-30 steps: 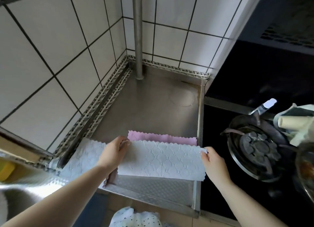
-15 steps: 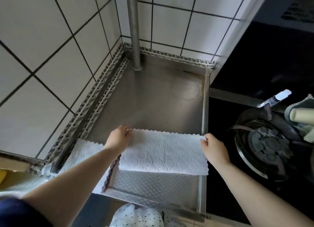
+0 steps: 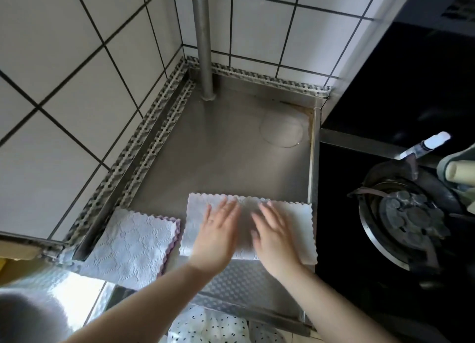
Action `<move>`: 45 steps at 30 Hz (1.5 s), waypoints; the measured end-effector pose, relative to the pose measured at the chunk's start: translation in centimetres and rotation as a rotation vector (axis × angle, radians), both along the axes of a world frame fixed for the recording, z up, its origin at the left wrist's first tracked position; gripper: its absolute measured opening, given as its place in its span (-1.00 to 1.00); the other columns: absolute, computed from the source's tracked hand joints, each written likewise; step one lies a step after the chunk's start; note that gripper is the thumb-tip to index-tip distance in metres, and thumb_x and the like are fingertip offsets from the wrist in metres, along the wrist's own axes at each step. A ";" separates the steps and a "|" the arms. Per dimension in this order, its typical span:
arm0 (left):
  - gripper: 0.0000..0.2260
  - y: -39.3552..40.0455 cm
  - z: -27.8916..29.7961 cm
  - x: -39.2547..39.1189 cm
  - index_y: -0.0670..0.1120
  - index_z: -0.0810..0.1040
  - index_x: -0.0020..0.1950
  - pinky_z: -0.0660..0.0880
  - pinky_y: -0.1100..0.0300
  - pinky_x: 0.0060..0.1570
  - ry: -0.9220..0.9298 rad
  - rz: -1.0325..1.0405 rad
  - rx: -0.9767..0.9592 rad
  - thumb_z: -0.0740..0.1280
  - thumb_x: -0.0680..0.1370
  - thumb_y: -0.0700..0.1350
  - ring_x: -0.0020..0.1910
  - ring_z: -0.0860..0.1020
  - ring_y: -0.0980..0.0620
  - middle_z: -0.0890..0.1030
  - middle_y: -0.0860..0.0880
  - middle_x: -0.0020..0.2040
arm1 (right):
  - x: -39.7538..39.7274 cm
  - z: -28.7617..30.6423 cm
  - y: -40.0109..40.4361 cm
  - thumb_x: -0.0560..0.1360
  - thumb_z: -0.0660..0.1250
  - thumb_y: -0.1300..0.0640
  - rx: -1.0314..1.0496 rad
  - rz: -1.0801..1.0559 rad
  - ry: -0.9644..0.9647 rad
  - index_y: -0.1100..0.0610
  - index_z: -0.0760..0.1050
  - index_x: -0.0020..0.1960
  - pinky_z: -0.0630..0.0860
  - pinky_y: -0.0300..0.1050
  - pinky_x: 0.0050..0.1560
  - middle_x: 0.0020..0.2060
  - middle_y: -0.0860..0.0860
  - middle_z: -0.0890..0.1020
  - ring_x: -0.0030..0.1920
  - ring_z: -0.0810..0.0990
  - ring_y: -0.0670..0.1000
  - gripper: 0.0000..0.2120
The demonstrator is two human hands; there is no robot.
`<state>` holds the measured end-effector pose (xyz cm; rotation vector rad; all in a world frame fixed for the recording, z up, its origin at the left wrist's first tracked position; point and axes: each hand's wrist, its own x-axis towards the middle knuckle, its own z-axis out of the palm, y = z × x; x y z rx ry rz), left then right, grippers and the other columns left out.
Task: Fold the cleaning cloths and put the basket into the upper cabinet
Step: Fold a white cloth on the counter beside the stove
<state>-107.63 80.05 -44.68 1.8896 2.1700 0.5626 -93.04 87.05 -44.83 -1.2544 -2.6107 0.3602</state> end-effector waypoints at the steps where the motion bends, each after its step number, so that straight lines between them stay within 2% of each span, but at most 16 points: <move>1: -0.51 -0.1 -0.5 1.0 -0.21 0.44 0.35 0.32 -0.20 0.31 0.037 -0.033 -0.053 0.08 0.44 -0.16 0.37 0.39 -0.16 0.47 -0.15 0.35 | -0.7 -0.3 -0.5 0.37 0.13 0.01 -0.040 0.022 -0.091 0.10 0.58 0.13 0.49 0.24 0.15 0.25 0.09 0.55 0.30 0.44 0.09 -0.58; 3: -0.50 -0.4 -1.5 2.0 -0.23 0.43 0.36 0.30 -0.14 0.36 0.102 -0.014 -0.158 0.07 0.46 -0.10 0.38 0.37 -0.17 0.44 -0.16 0.38 | -1.1 -1.2 -0.8 0.37 0.09 -0.05 -0.065 0.033 -0.228 0.04 0.50 0.24 0.41 0.30 0.20 0.33 0.05 0.48 0.37 0.32 0.03 -0.49; 7: -0.48 -1.3 -2.7 1.3 -0.24 0.34 0.42 0.13 -0.07 0.35 0.183 0.037 -0.225 -0.06 0.62 0.07 0.44 0.27 -0.16 0.32 -0.17 0.45 | 0.9 -2.2 -0.2 0.42 0.09 -0.12 -0.040 0.057 -0.290 -0.02 0.32 0.38 0.13 0.22 0.36 0.43 0.02 0.35 0.44 0.21 0.00 -0.45; 12: -0.40 -1.5 -2.4 0.6 -0.23 0.26 0.46 0.05 -0.05 0.38 0.233 0.075 -0.247 -0.10 0.61 0.17 0.46 0.22 -0.14 0.26 -0.15 0.47 | 3.6 -2.3 1.0 0.44 0.06 -0.20 0.007 0.060 -0.342 0.01 0.32 0.41 -0.01 0.14 0.40 0.45 0.01 0.31 0.45 0.17 -0.01 -0.40; 15: -0.43 -1.5 -2.4 0.5 -0.22 0.33 0.42 0.05 -0.08 0.39 0.200 0.071 -0.171 -0.01 0.59 0.15 0.44 0.26 -0.16 0.33 -0.16 0.45 | 3.9 -1.7 1.6 0.39 0.08 -0.22 0.028 0.058 -0.342 0.00 0.40 0.35 0.06 0.19 0.35 0.40 0.00 0.39 0.42 0.26 -0.01 -0.41; 17: -0.52 -2.0 -2.3 0.4 -0.14 0.46 0.33 0.16 -0.15 0.40 0.154 -0.036 -0.063 0.13 0.50 0.06 0.39 0.36 -0.16 0.44 -0.12 0.38 | 3.2 -0.8 2.3 0.36 0.15 -0.15 0.025 0.081 -0.273 -0.01 0.52 0.20 0.18 0.25 0.30 0.31 0.01 0.50 0.34 0.42 0.03 -0.52; 20: -0.76 -3.3 -2.3 1.0 -0.03 0.58 -0.02 0.32 -0.16 0.31 0.182 -0.245 0.083 0.28 0.37 0.01 0.14 0.53 -0.08 0.58 -0.01 0.07 | 1.5 0.4 3.8 0.30 0.34 0.08 0.078 0.162 -0.140 -0.04 0.62 -0.01 0.33 0.37 0.22 0.15 0.00 0.60 0.20 0.57 0.06 -0.73; 24: -0.81 -3.7 -2.5 2.6 0.07 0.59 -0.13 0.29 0.03 0.17 0.161 -0.175 0.077 0.25 0.32 -0.03 -0.13 0.55 -0.04 0.57 0.06 -0.11 | -0.4 0.6 4.9 0.16 0.53 0.26 0.036 0.268 -0.147 -0.04 0.66 -0.08 0.39 0.42 0.09 -0.04 -0.02 0.66 -0.08 0.66 0.05 -0.63; 26: -0.81 -3.4 -2.2 3.0 0.10 0.60 -0.16 0.27 0.09 0.07 0.152 -0.120 0.045 0.23 0.32 -0.03 -0.18 0.55 -0.02 0.57 0.09 -0.14 | -0.9 1.1 5.6 0.24 0.47 0.29 -0.017 0.310 -0.209 -0.01 0.65 -0.01 0.34 0.36 0.21 0.01 0.01 0.63 -0.02 0.63 0.09 -0.63; 28: -0.87 -3.1 -1.7 2.9 0.11 0.59 -0.20 0.24 0.12 0.00 0.146 -0.083 -0.010 0.27 0.33 -0.02 -0.21 0.56 0.00 0.57 0.11 -0.17 | -1.1 1.8 6.1 0.42 0.29 0.27 -0.066 0.347 -0.271 -0.02 0.57 0.18 0.19 0.14 0.35 0.16 0.02 0.54 0.17 0.50 0.12 -0.62; 31: -0.85 -3.1 -1.1 2.2 0.11 0.60 -0.25 0.24 0.13 -0.06 0.183 -0.082 -0.069 0.23 0.35 0.01 -0.23 0.55 0.01 0.56 0.13 -0.20 | -1.0 2.8 6.3 0.50 0.15 0.17 -0.118 0.368 -0.304 -0.05 0.49 0.28 0.19 -0.07 0.24 0.21 0.03 0.48 0.24 0.42 0.10 -0.61; 34: -0.81 -3.9 -0.3 0.3 0.12 0.60 -0.27 0.31 0.09 -0.04 0.231 -0.109 -0.043 0.19 0.36 0.04 -0.25 0.54 -0.01 0.53 0.10 -0.24 | -0.2 3.3 6.2 0.52 0.16 0.21 -0.128 0.365 -0.361 -0.10 0.43 0.32 0.23 -0.12 0.15 0.19 0.02 0.46 0.21 0.42 0.09 -0.57; 37: -0.78 -4.3 0.4 -2.2 0.13 0.63 -0.25 0.50 0.03 0.01 0.273 -0.121 -0.047 0.19 0.37 0.04 -0.22 0.57 -0.03 0.55 0.07 -0.23 | 0.8 3.1 5.3 0.51 0.14 0.24 -0.159 0.335 -0.378 -0.11 0.42 0.34 0.29 -0.11 0.12 0.17 0.00 0.47 0.18 0.44 0.11 -0.54; 40: -0.96 -4.1 0.8 -4.2 0.11 0.65 -0.26 0.51 0.03 0.00 0.249 -0.156 -0.041 0.44 0.32 -0.02 -0.13 0.59 -0.05 0.58 0.08 -0.15 | 1.8 2.1 3.7 0.53 0.13 0.24 -0.190 0.350 -0.384 -0.08 0.42 0.34 0.36 -0.07 0.12 0.14 0.00 0.49 0.17 0.47 0.13 -0.56; 42: -0.87 -4.2 0.8 -4.9 0.12 0.63 -0.24 0.50 0.07 0.02 0.208 -0.215 -0.067 0.53 0.29 -0.05 -0.06 0.59 -0.03 0.60 0.09 -0.09 | 2.7 1.7 2.6 0.54 0.14 0.25 -0.201 0.377 -0.384 -0.05 0.43 0.35 0.34 -0.10 0.11 0.12 0.01 0.51 0.15 0.48 0.12 -0.57; 45: -0.93 -5.3 0.8 -4.6 0.10 0.61 -0.17 0.53 0.07 0.04 0.188 -0.342 -0.046 0.33 0.43 -0.02 0.00 0.59 0.00 0.61 0.10 -0.02 | 4.2 1.6 1.1 0.54 0.14 0.28 -0.241 0.395 -0.349 0.00 0.46 0.33 0.33 -0.13 0.03 0.05 0.04 0.53 0.11 0.49 0.12 -0.58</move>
